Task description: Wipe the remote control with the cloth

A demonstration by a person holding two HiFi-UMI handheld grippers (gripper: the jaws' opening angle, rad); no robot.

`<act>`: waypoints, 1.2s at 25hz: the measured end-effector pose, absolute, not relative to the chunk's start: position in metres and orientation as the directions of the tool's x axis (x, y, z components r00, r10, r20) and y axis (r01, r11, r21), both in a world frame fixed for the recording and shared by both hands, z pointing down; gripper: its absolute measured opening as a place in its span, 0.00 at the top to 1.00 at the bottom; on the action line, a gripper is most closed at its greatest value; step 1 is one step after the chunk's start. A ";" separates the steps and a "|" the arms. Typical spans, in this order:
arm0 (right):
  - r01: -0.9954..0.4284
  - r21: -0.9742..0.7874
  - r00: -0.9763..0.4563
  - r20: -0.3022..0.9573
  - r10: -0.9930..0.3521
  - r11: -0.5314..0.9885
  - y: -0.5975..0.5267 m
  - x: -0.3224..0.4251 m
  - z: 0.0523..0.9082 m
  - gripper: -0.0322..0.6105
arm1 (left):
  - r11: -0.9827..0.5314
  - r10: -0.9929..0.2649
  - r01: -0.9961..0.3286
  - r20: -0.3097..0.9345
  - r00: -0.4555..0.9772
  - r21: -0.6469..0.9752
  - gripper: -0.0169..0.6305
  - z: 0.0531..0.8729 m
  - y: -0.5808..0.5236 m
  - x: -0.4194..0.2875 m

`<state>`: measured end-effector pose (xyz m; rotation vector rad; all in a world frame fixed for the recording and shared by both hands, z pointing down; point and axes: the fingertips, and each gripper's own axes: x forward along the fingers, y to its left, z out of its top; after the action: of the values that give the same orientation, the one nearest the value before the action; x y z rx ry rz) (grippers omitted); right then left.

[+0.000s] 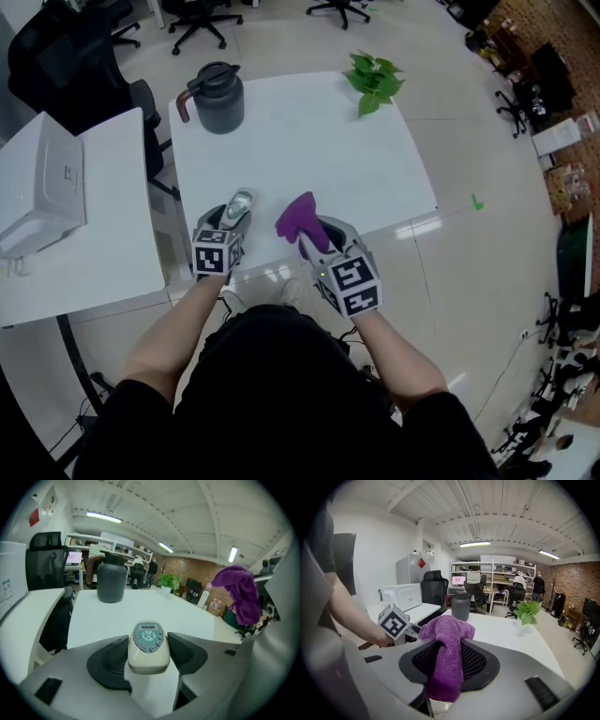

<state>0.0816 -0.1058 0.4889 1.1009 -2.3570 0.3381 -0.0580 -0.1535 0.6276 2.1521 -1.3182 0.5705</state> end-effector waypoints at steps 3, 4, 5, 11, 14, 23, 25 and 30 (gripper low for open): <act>-0.760 -0.016 -0.536 0.579 -0.614 0.650 -0.101 0.088 0.503 0.75 | -0.379 -0.634 -0.907 0.662 0.399 0.185 0.59 0.653 -0.157 -0.044; -0.758 -0.016 -0.535 0.589 -0.606 0.653 -0.100 0.091 0.507 0.75 | -0.370 -0.628 -0.912 0.676 0.384 0.174 0.59 0.660 -0.158 -0.044; -0.755 -0.017 -0.533 0.597 -0.599 0.655 -0.099 0.093 0.511 0.75 | -0.361 -0.626 -0.918 0.687 0.370 0.165 0.59 0.667 -0.159 -0.044; -0.744 -0.018 -0.514 0.655 -0.555 0.668 -0.103 0.104 0.541 0.75 | -0.318 -0.615 -0.940 0.727 0.304 0.123 0.58 0.689 -0.159 -0.044; -0.741 -0.019 -0.501 0.681 -0.534 0.671 -0.111 0.105 0.557 0.75 | -0.310 -0.610 -0.943 0.737 0.292 0.118 0.57 0.693 -0.158 -0.042; -0.733 0.001 -0.432 0.771 -0.467 0.680 -0.150 0.101 0.624 0.75 | -0.283 -0.619 -0.948 0.727 0.295 0.144 0.49 0.675 -0.138 -0.050; -0.732 0.007 -0.413 0.790 -0.453 0.681 -0.158 0.099 0.642 0.74 | -0.274 -0.628 -0.950 0.721 0.293 0.148 0.49 0.666 -0.129 -0.055; -0.725 0.017 -0.375 0.828 -0.416 0.688 -0.166 0.096 0.682 0.71 | -0.280 -0.648 -0.950 0.703 0.295 0.141 0.49 0.650 -0.112 -0.061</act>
<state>0.0955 -0.1664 0.6817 0.8775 -2.0169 0.4443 -0.0608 -0.1118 0.6496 2.0191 -1.4193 0.7183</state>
